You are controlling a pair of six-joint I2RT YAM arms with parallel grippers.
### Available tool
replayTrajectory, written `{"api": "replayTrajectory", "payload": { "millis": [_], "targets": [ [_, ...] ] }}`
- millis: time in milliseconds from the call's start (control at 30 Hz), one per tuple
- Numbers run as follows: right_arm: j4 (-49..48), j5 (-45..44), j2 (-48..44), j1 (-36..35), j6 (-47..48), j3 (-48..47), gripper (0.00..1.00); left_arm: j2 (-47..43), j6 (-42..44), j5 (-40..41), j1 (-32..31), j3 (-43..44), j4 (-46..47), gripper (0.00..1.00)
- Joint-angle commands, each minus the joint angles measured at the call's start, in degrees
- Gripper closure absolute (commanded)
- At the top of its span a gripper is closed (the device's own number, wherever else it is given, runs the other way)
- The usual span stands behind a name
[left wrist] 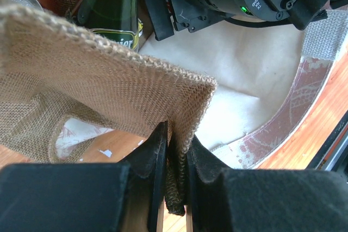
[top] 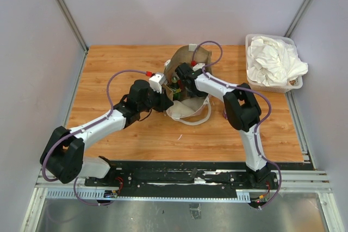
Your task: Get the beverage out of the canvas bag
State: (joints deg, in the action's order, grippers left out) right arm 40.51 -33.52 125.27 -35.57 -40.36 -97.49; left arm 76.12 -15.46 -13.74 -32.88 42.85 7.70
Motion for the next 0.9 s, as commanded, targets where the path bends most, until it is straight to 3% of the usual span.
{"api": "replayTrajectory", "payload": {
  "millis": [0, 33, 67, 433, 867],
  "targets": [
    [-0.5, -2.3, 0.5, 3.9, 0.5, 3.4, 0.61, -0.1, 1.7, 2.7, -0.3, -0.6, -5.0, 1.00],
    [-1.3, -2.2, -0.4, 3.9, 0.9, 3.7, 0.87, -0.3, 1.6, 2.8, -0.3, -0.7, -5.0, 1.00],
    [-1.5, -2.5, -1.4, 3.8, 0.6, 4.1, 0.98, -0.3, 1.5, 2.8, -0.3, -0.8, -4.9, 1.00],
    [-5.7, 2.6, -14.2, 3.7, 7.5, 4.1, 0.99, -0.6, 0.9, 2.8, -0.3, -1.0, -4.2, 0.99],
    [-0.7, 3.2, -19.0, 1.8, 12.5, -3.6, 0.99, -0.4, 1.2, 2.7, -0.3, -0.9, -4.1, 1.00]
  ]
}}
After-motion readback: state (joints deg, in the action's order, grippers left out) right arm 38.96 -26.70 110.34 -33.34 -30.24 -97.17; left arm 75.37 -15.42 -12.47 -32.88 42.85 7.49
